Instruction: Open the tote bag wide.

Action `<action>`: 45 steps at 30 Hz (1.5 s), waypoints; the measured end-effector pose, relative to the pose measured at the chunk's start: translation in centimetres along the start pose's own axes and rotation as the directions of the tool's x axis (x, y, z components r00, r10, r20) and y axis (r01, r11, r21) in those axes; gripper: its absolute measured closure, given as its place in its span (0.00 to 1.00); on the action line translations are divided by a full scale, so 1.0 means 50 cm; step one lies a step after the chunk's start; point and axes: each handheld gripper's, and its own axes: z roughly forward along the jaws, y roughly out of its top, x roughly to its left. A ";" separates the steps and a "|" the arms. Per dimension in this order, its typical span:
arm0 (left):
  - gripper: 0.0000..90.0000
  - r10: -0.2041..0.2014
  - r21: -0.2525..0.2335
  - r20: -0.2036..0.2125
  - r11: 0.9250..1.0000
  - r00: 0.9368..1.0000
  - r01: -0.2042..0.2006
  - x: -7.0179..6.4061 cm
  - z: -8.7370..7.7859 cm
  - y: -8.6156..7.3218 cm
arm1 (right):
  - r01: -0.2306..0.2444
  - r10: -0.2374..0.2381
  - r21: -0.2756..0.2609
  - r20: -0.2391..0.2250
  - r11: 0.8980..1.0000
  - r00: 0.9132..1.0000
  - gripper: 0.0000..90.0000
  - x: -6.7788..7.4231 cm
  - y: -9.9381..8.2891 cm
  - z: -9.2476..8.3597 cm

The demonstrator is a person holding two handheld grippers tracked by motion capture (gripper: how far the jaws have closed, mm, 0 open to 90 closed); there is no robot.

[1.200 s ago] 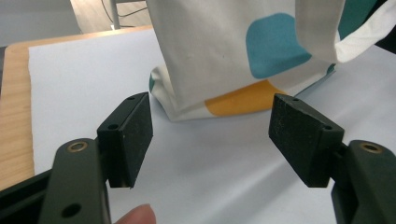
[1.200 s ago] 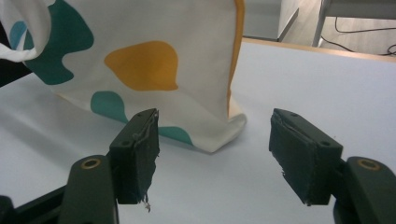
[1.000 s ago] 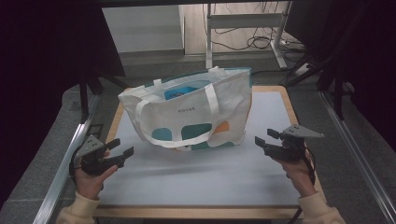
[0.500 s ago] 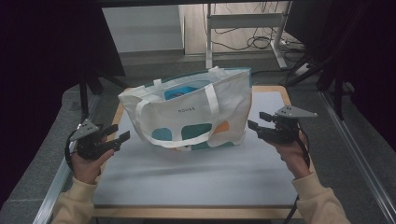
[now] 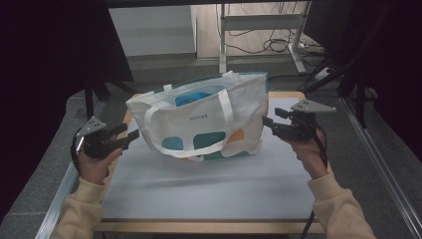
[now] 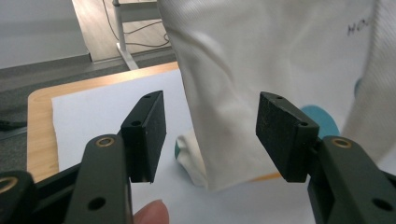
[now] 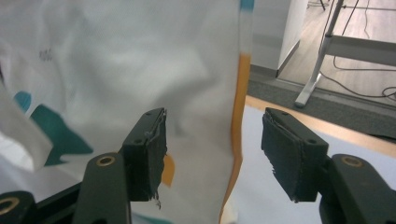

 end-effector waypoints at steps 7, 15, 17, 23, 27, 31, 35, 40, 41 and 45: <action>0.44 0.000 -0.001 0.016 1.000 1.000 0.000 0.011 0.019 0.025 | 0.012 -0.012 -0.020 0.003 1.000 1.000 0.45 -0.007 0.043 0.029; 0.50 0.013 0.006 0.077 1.000 0.997 -0.013 0.017 0.055 0.038 | 0.008 -0.009 -0.019 -0.035 1.000 0.999 0.60 -0.014 0.068 0.063; 0.56 0.023 0.006 0.077 1.000 0.997 -0.023 0.016 0.059 0.044 | 0.008 -0.009 -0.025 -0.041 1.000 0.999 0.66 -0.014 0.071 0.067; 0.82 0.019 -0.005 0.109 1.000 0.994 -0.019 0.025 0.059 0.054 | 0.001 -0.002 -0.019 -0.049 1.000 0.999 0.85 -0.027 0.073 0.067; 0.87 0.041 -0.009 0.121 0.999 0.992 -0.040 0.020 0.056 0.057 | 0.015 -0.016 -0.019 -0.058 1.000 0.998 0.94 -0.031 0.071 0.064; 0.88 0.039 -0.010 0.121 0.999 0.992 -0.038 0.018 0.054 0.057 | 0.023 -0.025 -0.021 -0.056 0.999 0.998 0.95 -0.030 0.067 0.062; 0.89 0.041 -0.015 0.122 0.999 0.992 -0.040 0.016 0.052 0.055 | 0.025 -0.026 -0.025 -0.057 0.999 0.998 0.96 -0.033 0.061 0.058; 0.89 0.052 -0.013 0.123 0.999 0.991 -0.051 0.009 0.051 0.055 | 0.017 -0.019 -0.032 -0.055 0.999 0.998 0.96 -0.034 0.043 0.050; 0.90 0.055 -0.013 0.122 0.998 0.991 -0.054 0.007 0.051 0.055 | 0.013 -0.015 -0.035 -0.054 0.999 0.998 0.96 -0.035 0.038 0.049; 0.90 0.058 -0.008 0.121 0.998 0.991 -0.057 0.004 0.057 0.054 | 0.005 -0.008 -0.043 -0.052 0.999 0.999 0.96 -0.037 0.021 0.044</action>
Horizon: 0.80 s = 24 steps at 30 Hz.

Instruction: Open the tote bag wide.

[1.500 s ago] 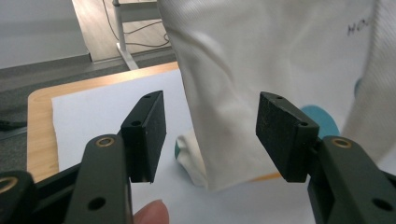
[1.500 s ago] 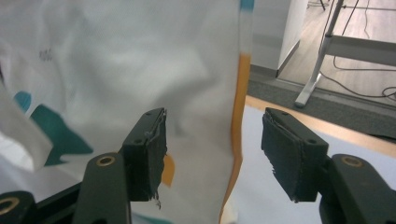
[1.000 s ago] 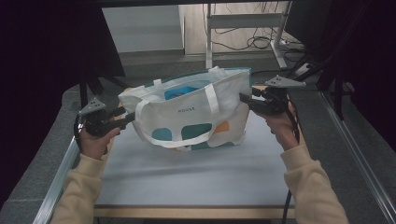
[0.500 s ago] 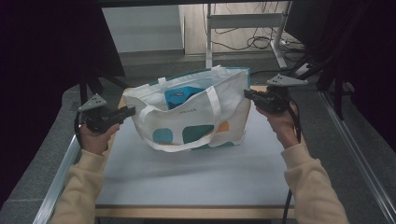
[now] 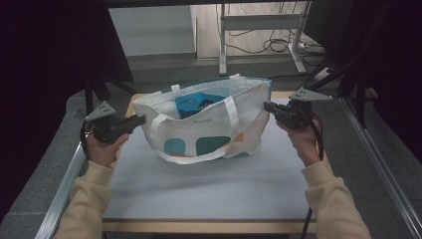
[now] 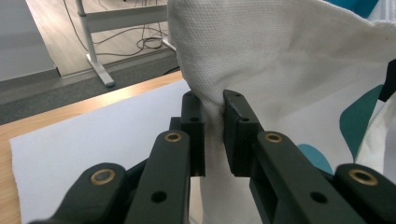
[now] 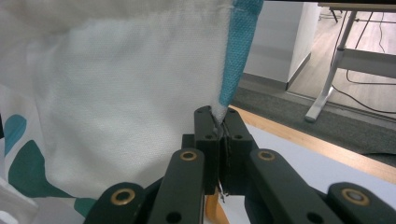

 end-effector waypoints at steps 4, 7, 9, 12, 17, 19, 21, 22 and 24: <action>0.90 -0.006 0.002 0.001 1.000 1.000 0.006 0.001 0.009 -0.001 | -0.004 0.004 -0.002 0.003 1.000 1.000 0.96 -0.003 -0.013 -0.002; 0.90 -0.005 0.008 0.002 1.000 1.000 0.005 0.000 0.013 -0.001 | -0.006 0.006 0.000 0.003 1.000 1.000 0.96 -0.004 -0.021 -0.003; 0.90 -0.004 0.012 0.005 1.000 1.000 0.004 -0.001 0.016 -0.002 | -0.009 0.009 -0.001 0.006 1.000 1.000 0.96 -0.005 -0.026 -0.002; 0.90 -0.004 0.021 0.007 1.000 1.000 0.004 -0.001 0.020 -0.005 | -0.016 0.016 0.002 0.006 1.000 1.000 0.96 -0.006 -0.035 0.000; 0.90 0.000 0.037 0.012 0.999 1.000 0.000 -0.003 0.031 -0.012 | -0.012 0.012 0.014 0.010 1.000 1.000 0.96 -0.007 -0.053 0.002; 0.90 0.007 0.043 0.011 0.999 1.000 -0.008 -0.007 0.035 -0.012 | -0.018 0.017 0.026 0.018 1.000 1.000 0.96 -0.011 -0.066 0.003; 0.90 0.020 0.049 0.012 0.999 1.000 -0.020 -0.010 0.038 -0.012 | -0.032 0.031 0.029 0.016 0.999 0.999 0.96 -0.017 -0.082 0.002; 0.90 0.015 0.047 0.012 0.999 1.000 -0.015 -0.012 0.040 -0.013 | -0.039 0.038 0.031 0.016 0.999 0.999 0.96 -0.019 -0.090 0.003; 0.90 0.017 0.052 0.015 0.998 1.000 -0.018 -0.012 0.042 -0.017 | -0.047 0.047 0.032 0.013 0.998 0.999 0.96 -0.022 -0.100 0.002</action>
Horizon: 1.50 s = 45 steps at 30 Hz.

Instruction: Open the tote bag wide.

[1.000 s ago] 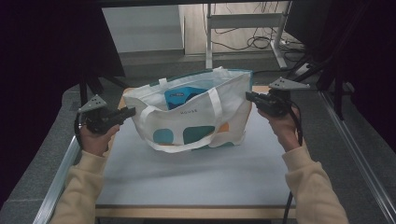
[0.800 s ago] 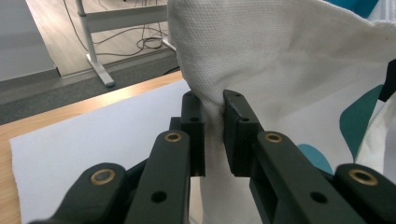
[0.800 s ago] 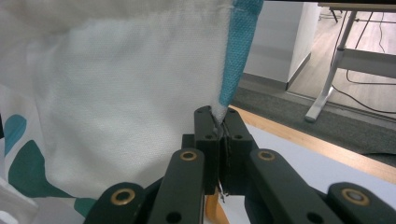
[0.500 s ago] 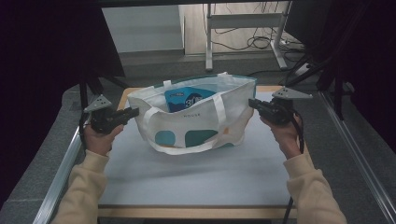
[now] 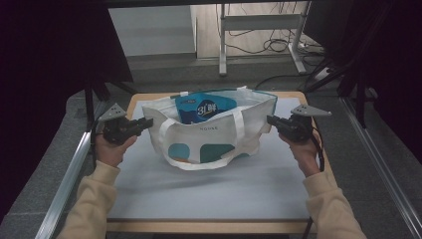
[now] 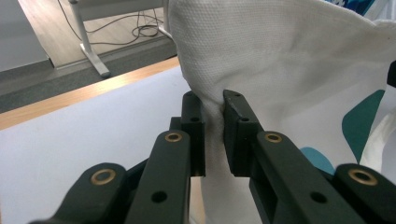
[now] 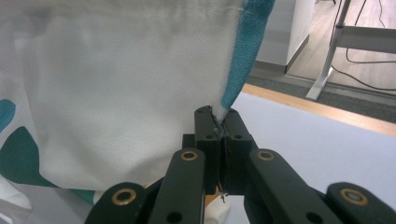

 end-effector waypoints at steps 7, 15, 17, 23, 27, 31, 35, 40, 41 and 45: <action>0.90 -0.008 0.021 0.009 1.000 1.000 0.007 0.003 0.007 -0.024 | 0.006 -0.006 0.014 -0.006 1.000 1.000 0.96 0.006 -0.024 -0.001; 0.90 -0.013 0.051 0.009 0.999 1.000 0.012 0.003 0.025 -0.048 | -0.014 0.014 0.059 -0.006 0.998 1.000 0.96 0.007 -0.062 0.010; 0.91 -0.021 0.066 0.008 0.998 1.000 0.020 0.005 0.032 -0.057 | -0.017 0.017 0.070 -0.003 0.997 1.000 0.96 0.006 -0.070 0.015; 0.92 -0.026 0.097 0.010 0.995 1.000 0.025 0.007 0.049 -0.078 | -0.025 0.026 0.100 0.000 0.995 1.000 0.97 0.005 -0.091 0.025; 0.93 -0.034 0.115 0.004 0.993 0.999 0.034 0.010 0.058 -0.090 | -0.038 0.038 0.112 0.004 0.993 0.999 0.97 0.003 -0.108 0.031; 0.93 -0.053 0.131 0.002 0.990 0.999 0.052 0.015 0.068 -0.106 | -0.032 0.031 0.140 0.013 0.990 0.999 0.97 0.004 -0.123 0.038; 0.94 -0.059 0.169 -0.002 0.984 0.998 0.058 0.019 0.088 -0.128 | -0.040 0.038 0.161 0.016 0.986 0.999 0.97 0.004 -0.139 0.048; 0.94 -0.061 0.206 0.003 0.977 0.998 0.060 0.020 0.109 -0.148 | -0.039 0.037 0.207 0.016 0.978 0.999 0.97 0.008 -0.162 0.066; 0.94 -0.067 0.209 0.000 0.976 0.998 0.065 0.019 0.111 -0.150 | -0.038 0.036 0.216 0.015 0.976 0.999 0.97 0.009 -0.166 0.069; 0.94 -0.059 0.223 -0.002 0.973 0.998 0.058 0.017 0.119 -0.159 | -0.045 0.043 0.229 0.015 0.972 0.999 0.97 0.008 -0.172 0.074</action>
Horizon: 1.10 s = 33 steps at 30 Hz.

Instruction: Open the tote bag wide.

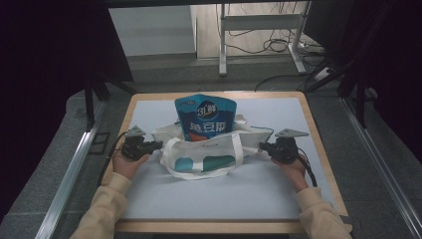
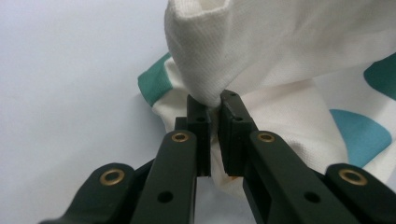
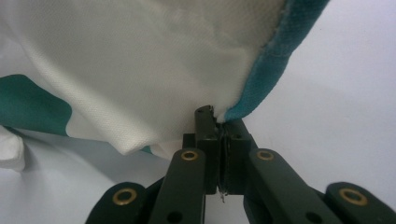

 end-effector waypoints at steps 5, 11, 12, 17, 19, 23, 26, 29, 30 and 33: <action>0.95 -0.006 0.004 -0.002 1.000 1.000 0.006 -0.002 0.005 -0.005 | -0.006 0.006 0.019 -0.001 1.000 1.000 0.97 0.003 -0.005 0.005; 0.95 -0.016 0.010 0.002 1.000 1.000 0.016 -0.001 0.010 -0.009 | -0.011 0.011 0.023 -0.008 1.000 1.000 0.97 0.002 -0.008 0.008; 0.95 -0.012 0.010 0.002 1.000 1.000 0.012 -0.001 0.010 -0.009 | -0.012 0.012 0.023 -0.009 1.000 1.000 0.97 0.002 -0.009 0.008; 0.94 -0.027 0.005 0.004 1.000 1.000 0.027 0.000 0.010 -0.009 | -0.015 0.015 0.021 -0.008 1.000 1.000 0.97 0.002 -0.009 0.009; 0.94 -0.035 0.004 0.006 0.999 0.999 0.035 0.001 0.009 -0.008 | -0.012 0.012 0.016 -0.008 1.000 1.000 0.96 0.001 -0.009 0.008; 0.90 -0.031 -0.017 0.000 0.999 1.000 0.031 0.004 0.001 -0.006 | -0.013 0.013 0.006 -0.004 1.000 1.000 0.91 -0.002 -0.005 0.001; 0.84 -0.030 -0.034 -0.006 0.999 1.000 0.030 0.003 -0.007 -0.002 | -0.025 0.025 -0.010 0.015 1.000 1.000 0.80 -0.005 -0.003 -0.006; 0.74 -0.026 -0.063 -0.007 0.998 1.000 0.025 -0.002 -0.022 0.005 | -0.034 0.035 -0.037 0.033 0.999 0.999 0.69 -0.007 0.000 -0.016; 0.70 -0.022 -0.073 -0.007 0.997 1.000 0.022 -0.004 -0.027 0.008 | -0.032 0.034 -0.040 0.045 0.999 0.998 0.67 -0.006 0.002 -0.020; 0.56 -0.019 -0.111 0.005 0.994 1.000 0.020 -0.008 -0.047 0.013 | -0.032 0.035 -0.066 0.053 0.997 0.998 0.58 -0.002 0.008 -0.034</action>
